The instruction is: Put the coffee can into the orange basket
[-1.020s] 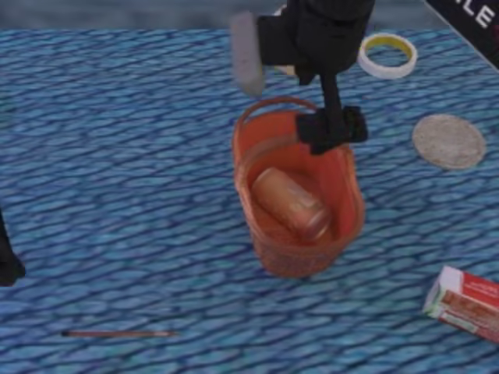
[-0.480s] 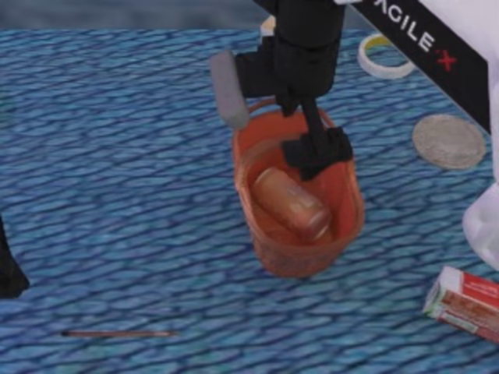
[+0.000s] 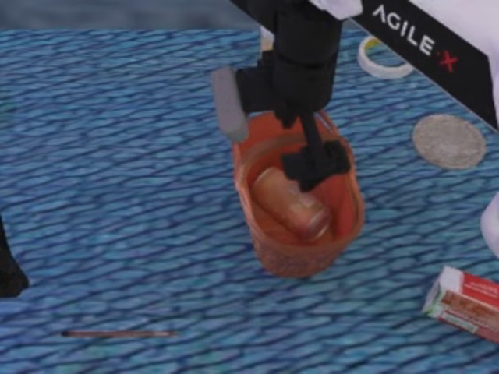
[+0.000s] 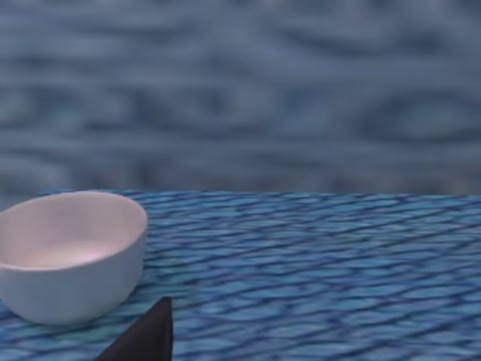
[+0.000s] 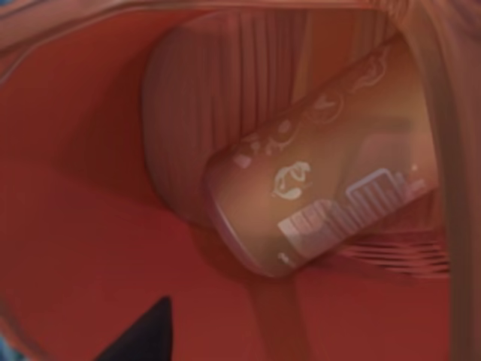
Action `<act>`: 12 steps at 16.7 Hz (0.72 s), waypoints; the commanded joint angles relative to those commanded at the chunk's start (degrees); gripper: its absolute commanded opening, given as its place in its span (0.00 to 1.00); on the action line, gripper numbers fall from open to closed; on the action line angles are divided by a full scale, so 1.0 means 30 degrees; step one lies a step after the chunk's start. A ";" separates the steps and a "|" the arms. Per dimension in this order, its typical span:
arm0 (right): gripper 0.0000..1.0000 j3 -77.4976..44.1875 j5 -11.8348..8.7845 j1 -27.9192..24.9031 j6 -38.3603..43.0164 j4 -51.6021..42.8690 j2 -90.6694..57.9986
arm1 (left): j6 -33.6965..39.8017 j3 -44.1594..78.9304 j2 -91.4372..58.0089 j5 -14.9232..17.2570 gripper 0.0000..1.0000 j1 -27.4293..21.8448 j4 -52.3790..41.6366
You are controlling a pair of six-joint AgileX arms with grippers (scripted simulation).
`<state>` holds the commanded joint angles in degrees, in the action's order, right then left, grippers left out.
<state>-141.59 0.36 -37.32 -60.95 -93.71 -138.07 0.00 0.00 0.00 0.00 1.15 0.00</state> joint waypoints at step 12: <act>0.47 0.0634 -0.0003 -0.0010 0.0003 0.0501 0.0241 | 0.0000 0.0000 0.0000 0.0000 1.00 0.0000 0.0000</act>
<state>-139.69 0.35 -37.34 -60.94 -92.21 -137.35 0.00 0.00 0.00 0.00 1.15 0.00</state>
